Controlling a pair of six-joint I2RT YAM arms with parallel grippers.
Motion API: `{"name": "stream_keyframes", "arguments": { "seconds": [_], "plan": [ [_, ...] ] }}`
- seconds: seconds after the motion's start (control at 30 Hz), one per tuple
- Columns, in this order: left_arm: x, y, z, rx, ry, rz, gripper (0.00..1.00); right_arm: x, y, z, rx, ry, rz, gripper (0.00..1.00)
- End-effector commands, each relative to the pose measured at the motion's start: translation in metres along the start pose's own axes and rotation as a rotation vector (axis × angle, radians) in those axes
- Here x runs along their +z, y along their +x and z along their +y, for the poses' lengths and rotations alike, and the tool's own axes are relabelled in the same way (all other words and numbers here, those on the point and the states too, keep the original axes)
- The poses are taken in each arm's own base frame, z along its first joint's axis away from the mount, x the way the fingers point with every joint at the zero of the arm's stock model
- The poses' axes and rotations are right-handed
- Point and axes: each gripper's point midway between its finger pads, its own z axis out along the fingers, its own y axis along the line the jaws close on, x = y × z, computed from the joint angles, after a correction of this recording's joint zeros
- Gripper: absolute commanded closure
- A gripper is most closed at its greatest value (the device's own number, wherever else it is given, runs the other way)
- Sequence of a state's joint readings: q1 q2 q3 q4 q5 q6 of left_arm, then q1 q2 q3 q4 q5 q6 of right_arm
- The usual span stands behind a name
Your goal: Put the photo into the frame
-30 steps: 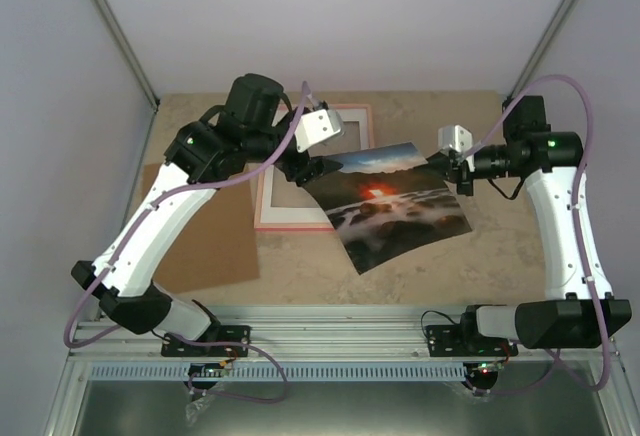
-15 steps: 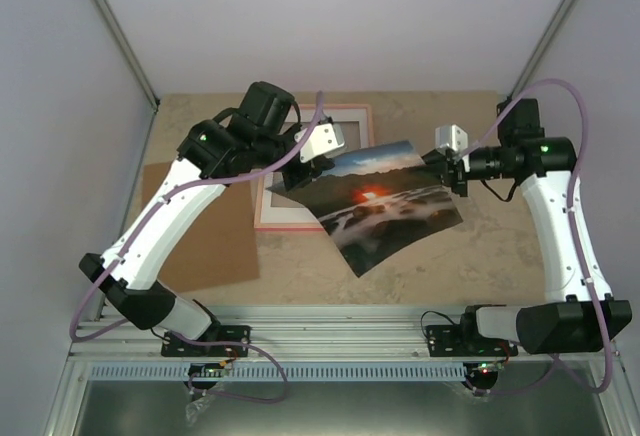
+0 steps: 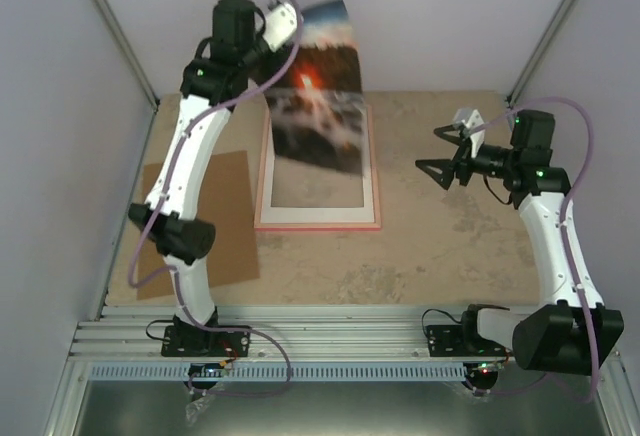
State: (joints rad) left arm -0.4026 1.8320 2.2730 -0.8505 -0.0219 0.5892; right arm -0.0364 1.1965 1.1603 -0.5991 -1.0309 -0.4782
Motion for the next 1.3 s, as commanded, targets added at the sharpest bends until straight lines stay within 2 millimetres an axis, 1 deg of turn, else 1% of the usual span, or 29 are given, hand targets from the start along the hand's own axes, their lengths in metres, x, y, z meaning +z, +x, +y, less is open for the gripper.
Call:
{"name": "stream_keyframes", "arguments": {
  "seconds": [0.0,0.07,0.1,0.13,0.17,0.23,0.27,0.33,0.37,0.43,0.47,0.53,0.6,0.67,0.73,0.87,0.93,1.13,1.27],
  "plan": [
    [0.006,-0.041,0.124,0.060,-0.500,-0.135,1.00,-0.016,-0.017,-0.032,0.082,0.102,-0.099,0.02],
    [0.014,-0.047,0.132,0.098,-0.561,-0.165,1.00,-0.019,-0.016,-0.034,0.103,0.092,-0.106,0.02],
    [0.018,-0.049,0.129,0.107,-0.540,-0.180,1.00,-0.020,-0.016,-0.033,0.103,0.088,-0.107,0.02],
    [0.026,-0.047,0.118,0.130,-0.488,-0.182,1.00,-0.020,-0.015,-0.033,0.101,0.087,-0.106,0.02],
    [0.035,-0.043,0.104,0.160,-0.426,-0.176,1.00,-0.021,-0.014,-0.033,0.100,0.089,-0.104,0.02],
    [0.054,-0.021,0.068,0.220,-0.290,-0.124,1.00,-0.022,-0.012,-0.034,0.099,0.095,-0.098,0.02],
    [0.062,-0.004,0.050,0.235,-0.235,-0.088,1.00,-0.023,-0.010,-0.035,0.101,0.097,-0.098,0.02],
    [0.078,0.037,0.012,0.284,-0.113,-0.002,1.00,-0.023,-0.007,-0.036,0.110,0.090,-0.096,0.02],
    [0.084,0.059,-0.005,0.299,-0.069,0.045,1.00,-0.023,-0.006,-0.036,0.113,0.083,-0.097,0.02],
    [0.097,0.110,-0.044,0.336,0.046,0.150,1.00,-0.022,-0.005,-0.036,0.121,0.072,-0.098,0.02],
    [0.102,0.133,-0.061,0.351,0.079,0.199,1.00,-0.021,-0.004,-0.036,0.123,0.067,-0.100,0.02],
    [0.108,0.175,-0.095,0.386,0.153,0.276,1.00,-0.021,-0.004,-0.036,0.129,0.056,-0.102,0.02],
    [0.111,0.203,-0.120,0.412,0.181,0.310,1.00,-0.020,-0.003,-0.036,0.132,0.046,-0.105,0.02],
    [0.110,0.217,-0.141,0.418,0.227,0.312,1.00,-0.020,-0.002,-0.036,0.135,0.043,-0.105,0.02],
    [0.109,0.224,-0.157,0.407,0.264,0.311,1.00,-0.019,-0.002,-0.036,0.142,0.037,-0.104,0.02],
    [0.108,0.223,-0.177,0.368,0.339,0.287,1.00,-0.018,0.001,-0.036,0.148,0.032,-0.104,0.02],
    [0.106,0.225,-0.191,0.366,0.387,0.281,1.00,-0.018,0.002,-0.036,0.153,0.029,-0.104,0.02],
    [0.096,0.240,-0.232,0.391,0.494,0.277,1.00,-0.019,0.001,-0.034,0.158,0.033,-0.106,0.02],
    [0.089,0.246,-0.247,0.431,0.512,0.279,1.00,-0.020,0.001,-0.032,0.173,0.033,-0.121,0.02]
  ]
}}
